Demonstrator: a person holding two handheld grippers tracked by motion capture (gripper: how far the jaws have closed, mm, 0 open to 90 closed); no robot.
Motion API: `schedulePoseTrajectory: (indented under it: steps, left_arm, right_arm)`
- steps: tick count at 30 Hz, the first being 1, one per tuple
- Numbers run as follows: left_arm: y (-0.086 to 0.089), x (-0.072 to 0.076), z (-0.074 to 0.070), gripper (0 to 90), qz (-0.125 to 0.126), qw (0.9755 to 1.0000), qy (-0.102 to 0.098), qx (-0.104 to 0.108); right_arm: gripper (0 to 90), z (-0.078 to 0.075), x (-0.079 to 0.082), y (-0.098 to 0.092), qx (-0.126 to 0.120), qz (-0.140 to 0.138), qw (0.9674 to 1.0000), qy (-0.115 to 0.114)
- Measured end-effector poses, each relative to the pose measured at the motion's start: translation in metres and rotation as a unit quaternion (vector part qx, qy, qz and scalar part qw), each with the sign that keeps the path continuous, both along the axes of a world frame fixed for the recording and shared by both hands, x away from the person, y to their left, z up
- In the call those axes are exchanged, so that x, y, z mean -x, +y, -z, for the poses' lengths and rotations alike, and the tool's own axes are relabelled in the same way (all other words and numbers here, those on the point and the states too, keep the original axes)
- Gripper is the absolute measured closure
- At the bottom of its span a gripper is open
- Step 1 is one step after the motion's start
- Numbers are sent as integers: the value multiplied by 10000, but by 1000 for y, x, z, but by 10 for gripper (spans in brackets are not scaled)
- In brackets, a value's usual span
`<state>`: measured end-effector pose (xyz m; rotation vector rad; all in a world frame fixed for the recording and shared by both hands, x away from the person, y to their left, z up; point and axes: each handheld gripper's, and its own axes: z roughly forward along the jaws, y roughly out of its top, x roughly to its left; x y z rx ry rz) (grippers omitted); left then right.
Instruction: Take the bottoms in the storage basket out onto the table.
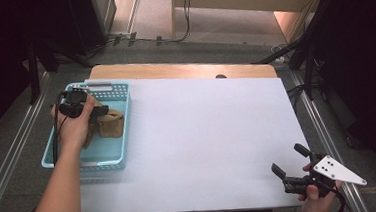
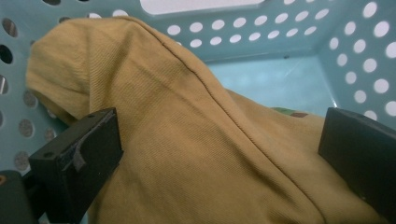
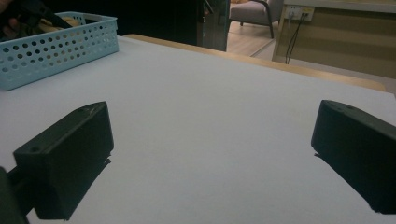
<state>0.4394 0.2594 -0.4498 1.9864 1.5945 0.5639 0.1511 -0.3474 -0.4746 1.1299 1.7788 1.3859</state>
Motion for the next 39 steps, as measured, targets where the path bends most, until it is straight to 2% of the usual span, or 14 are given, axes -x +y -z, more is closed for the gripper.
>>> schedulePoseTrajectory:
  steps: [2, 7, 10, 13, 18, 22, 23, 29, 31, 35, 36, 37, 38, 39]
  left_arm:
    - [0, -1, 1, 0, -22, 10000, 14, 65]
    - [-2, -2, 5, 71, -61, 9997, 218, -30]
    - [-3, -1, 6, 86, -58, 9995, 272, -116]
    - [-4, -1, 10, 88, -56, 9993, 365, -111]
    - [-2, 1, 17, 121, -27, 9992, 385, -132]
    - [-2, 3, 21, 142, 10, 9988, 416, -243]
    - [-3, 4, 23, 150, 63, 9983, 422, -385]
    - [-2, 6, 26, 178, 113, 9975, 411, -572]
    - [-2, 8, 27, 225, 108, 9969, 342, -697]
    - [-4, 9, 27, 308, 152, 9963, 346, -773]
    - [-4, 9, 27, 340, 199, 9961, 354, -786]
    - [-4, 9, 26, 408, 232, 9958, 347, -810]
    - [-5, 10, 26, 408, 250, 9958, 347, -811]
    - [-5, 10, 26, 472, 278, 9956, 336, -823]
  right_arm:
    - [0, 0, 0, 0, 13, -4, 10000, -9]
    - [0, 0, 0, 0, 0, 8, 10000, 0]
    - [0, 0, 0, 0, 4, 18, 10000, 1]
    - [0, 0, 0, 0, 30, 21, 10000, -5]
    - [0, 0, 0, 0, 17, 47, 10000, 0]
    - [0, 0, 0, 0, 19, 65, 10000, 3]
    - [0, 0, 0, 0, 24, 68, 10000, 3]
    - [0, 0, 0, 1, 49, 56, 10000, 6]
    - [0, 0, 0, 1, 54, 56, 10000, 7]
    - [0, 0, 0, 1, 52, 66, 10000, 14]
    - [0, 0, -1, 0, 55, 67, 10000, 7]
    - [0, 0, -1, 0, 53, 76, 10000, 9]
    - [0, 0, -1, 0, 53, 76, 10000, 9]
    - [0, 0, -1, 0, 58, 73, 10000, 7]
